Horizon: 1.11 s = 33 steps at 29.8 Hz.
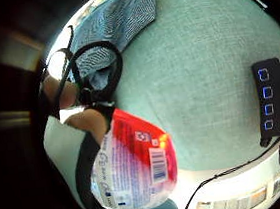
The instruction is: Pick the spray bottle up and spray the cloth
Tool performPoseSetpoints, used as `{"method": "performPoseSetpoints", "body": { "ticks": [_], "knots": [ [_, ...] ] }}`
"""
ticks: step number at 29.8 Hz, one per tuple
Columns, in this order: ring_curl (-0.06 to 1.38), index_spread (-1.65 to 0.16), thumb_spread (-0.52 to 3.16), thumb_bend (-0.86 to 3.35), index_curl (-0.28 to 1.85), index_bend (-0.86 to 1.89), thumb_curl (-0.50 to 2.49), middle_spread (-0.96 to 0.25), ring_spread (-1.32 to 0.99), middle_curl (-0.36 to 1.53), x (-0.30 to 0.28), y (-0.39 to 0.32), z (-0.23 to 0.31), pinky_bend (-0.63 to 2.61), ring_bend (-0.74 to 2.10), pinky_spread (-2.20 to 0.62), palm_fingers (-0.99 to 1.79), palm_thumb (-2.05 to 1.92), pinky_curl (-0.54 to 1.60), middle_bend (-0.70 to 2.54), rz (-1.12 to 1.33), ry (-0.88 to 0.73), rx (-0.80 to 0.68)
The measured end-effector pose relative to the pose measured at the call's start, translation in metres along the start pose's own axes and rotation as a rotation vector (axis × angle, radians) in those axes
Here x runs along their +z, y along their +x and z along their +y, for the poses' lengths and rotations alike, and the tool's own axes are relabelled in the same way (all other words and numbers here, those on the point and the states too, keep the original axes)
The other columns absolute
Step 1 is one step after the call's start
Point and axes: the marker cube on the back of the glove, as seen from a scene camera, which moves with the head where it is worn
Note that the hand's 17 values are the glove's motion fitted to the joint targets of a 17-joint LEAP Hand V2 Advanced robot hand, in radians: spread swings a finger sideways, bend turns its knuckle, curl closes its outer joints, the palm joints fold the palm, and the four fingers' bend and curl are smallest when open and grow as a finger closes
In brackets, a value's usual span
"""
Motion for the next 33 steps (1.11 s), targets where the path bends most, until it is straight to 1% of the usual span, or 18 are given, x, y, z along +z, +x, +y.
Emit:
{"method": "performPoseSetpoints", "body": {
  "ticks": [26, 33],
  "knots": [
    [0.39, -0.18, 0.94, -0.03, 0.36, 0.13, 0.56, -0.07, -0.04, 0.48, 0.0058, 0.0004, 0.0012, 0.26, 0.51, 0.13, 1.15, 0.81, 0.37, 0.39, 0.029, -0.032, 0.033],
    [0.39, -0.18, 0.94, -0.02, 0.36, 0.13, 0.56, -0.07, -0.04, 0.48, 0.0057, 0.0011, -0.0020, 0.26, 0.52, 0.13, 1.15, 0.81, 0.37, 0.39, 0.046, -0.012, 0.031]
  ]
}}
